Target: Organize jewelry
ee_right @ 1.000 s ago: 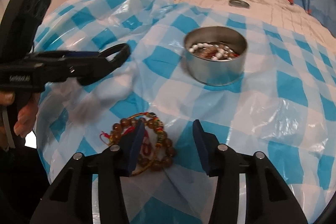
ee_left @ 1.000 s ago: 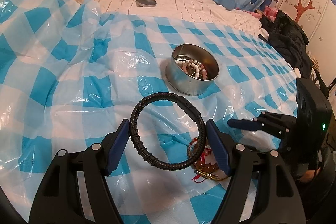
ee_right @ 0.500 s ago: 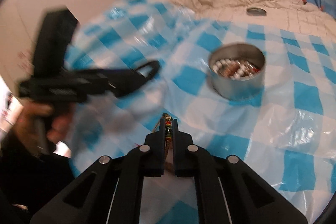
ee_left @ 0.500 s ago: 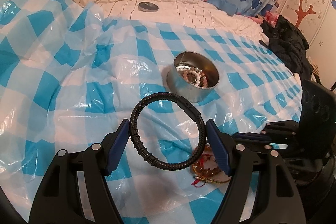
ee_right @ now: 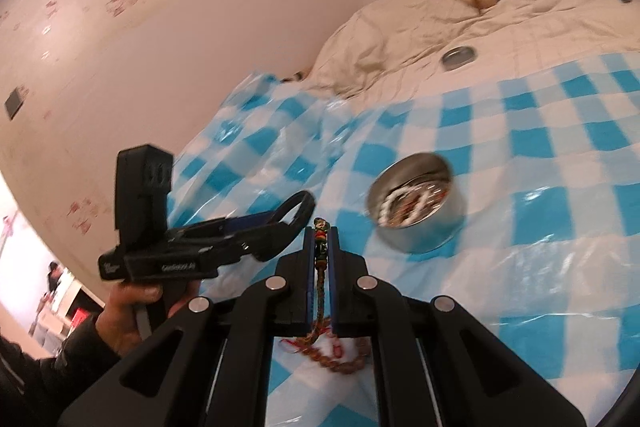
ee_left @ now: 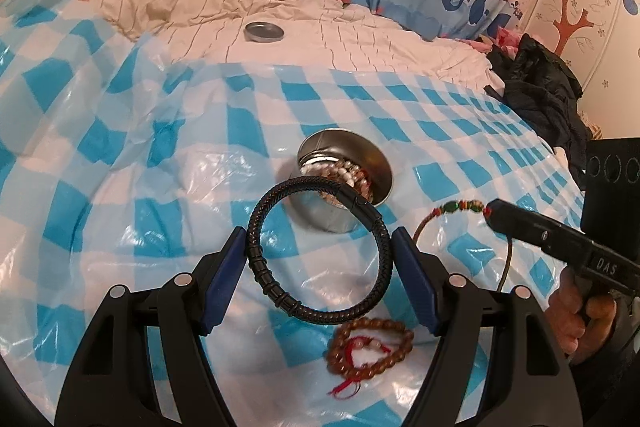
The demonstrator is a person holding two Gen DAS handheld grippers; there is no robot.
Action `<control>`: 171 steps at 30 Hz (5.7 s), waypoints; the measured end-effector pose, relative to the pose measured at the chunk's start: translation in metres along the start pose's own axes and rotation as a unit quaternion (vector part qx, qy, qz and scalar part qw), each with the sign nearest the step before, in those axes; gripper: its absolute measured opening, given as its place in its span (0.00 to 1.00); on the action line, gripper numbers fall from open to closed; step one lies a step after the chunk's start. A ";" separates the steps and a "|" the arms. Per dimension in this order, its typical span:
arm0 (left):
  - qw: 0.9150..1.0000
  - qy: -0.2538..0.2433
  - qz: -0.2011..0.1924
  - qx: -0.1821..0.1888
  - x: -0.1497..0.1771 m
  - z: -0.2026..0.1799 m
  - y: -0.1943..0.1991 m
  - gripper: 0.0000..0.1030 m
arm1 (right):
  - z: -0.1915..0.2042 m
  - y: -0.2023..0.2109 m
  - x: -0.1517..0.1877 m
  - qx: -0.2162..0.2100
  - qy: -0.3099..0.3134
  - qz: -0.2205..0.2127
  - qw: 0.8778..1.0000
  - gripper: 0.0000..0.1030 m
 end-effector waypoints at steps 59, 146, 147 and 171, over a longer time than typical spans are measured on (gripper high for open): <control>0.992 0.107 -0.033 -0.063 -0.037 0.033 -0.043 0.79 | -0.045 -0.103 0.009 0.198 0.188 0.053 0.960 0.46; 0.978 -0.057 0.012 -0.200 0.009 0.028 -0.011 0.92 | -0.048 -0.034 0.068 0.199 0.070 0.100 0.972 0.84; 0.978 -0.057 0.012 -0.201 0.009 0.029 -0.010 0.92 | -0.048 -0.034 0.068 0.199 0.070 0.100 0.972 0.84; 0.976 -0.069 0.016 -0.206 0.011 0.028 -0.012 0.92 | -0.037 -0.036 0.074 0.190 0.102 0.110 0.970 0.84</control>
Point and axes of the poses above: each gripper's, at about its wrist camera, not at the fingertips, and y roughly against the way its jaws point, z to its left, x to its underside, the point moved 8 cm from there along -y, roughly the way its jaws point, and after that the axes turned 11 degrees about -z, right-handed, at the moved point
